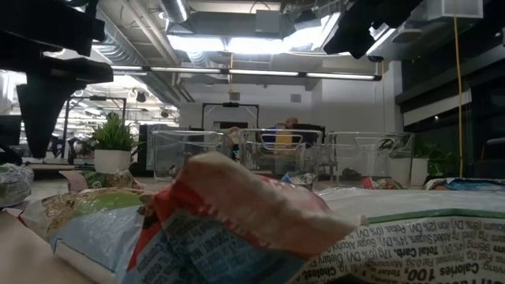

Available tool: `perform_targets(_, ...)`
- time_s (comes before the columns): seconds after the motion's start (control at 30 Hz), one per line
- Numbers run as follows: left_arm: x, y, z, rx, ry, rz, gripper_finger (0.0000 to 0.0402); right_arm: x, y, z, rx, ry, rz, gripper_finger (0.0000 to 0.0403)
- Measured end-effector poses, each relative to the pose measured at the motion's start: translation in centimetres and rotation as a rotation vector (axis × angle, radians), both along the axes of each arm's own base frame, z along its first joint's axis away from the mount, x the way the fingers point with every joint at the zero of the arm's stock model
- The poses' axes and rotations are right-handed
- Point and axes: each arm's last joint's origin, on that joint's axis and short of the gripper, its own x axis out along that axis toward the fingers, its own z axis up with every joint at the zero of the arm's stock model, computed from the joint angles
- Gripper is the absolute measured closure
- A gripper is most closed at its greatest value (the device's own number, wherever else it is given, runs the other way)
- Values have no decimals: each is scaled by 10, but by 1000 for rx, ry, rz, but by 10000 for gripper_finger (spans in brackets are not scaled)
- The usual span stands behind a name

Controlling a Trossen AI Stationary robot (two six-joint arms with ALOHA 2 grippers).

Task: Pick and place Granola Bars by type
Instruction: Put the red granola bar into the center transparent bin

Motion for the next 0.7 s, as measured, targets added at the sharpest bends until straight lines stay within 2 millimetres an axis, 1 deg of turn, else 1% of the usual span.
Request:
perform_targets(0.4,-4,4,-9,-22,27,26,209,0,0,0,1,0,0,181)
perform_targets(0.7,-1,1,-10,-63,6,30,210,0,0,0,2,-5,0,181)
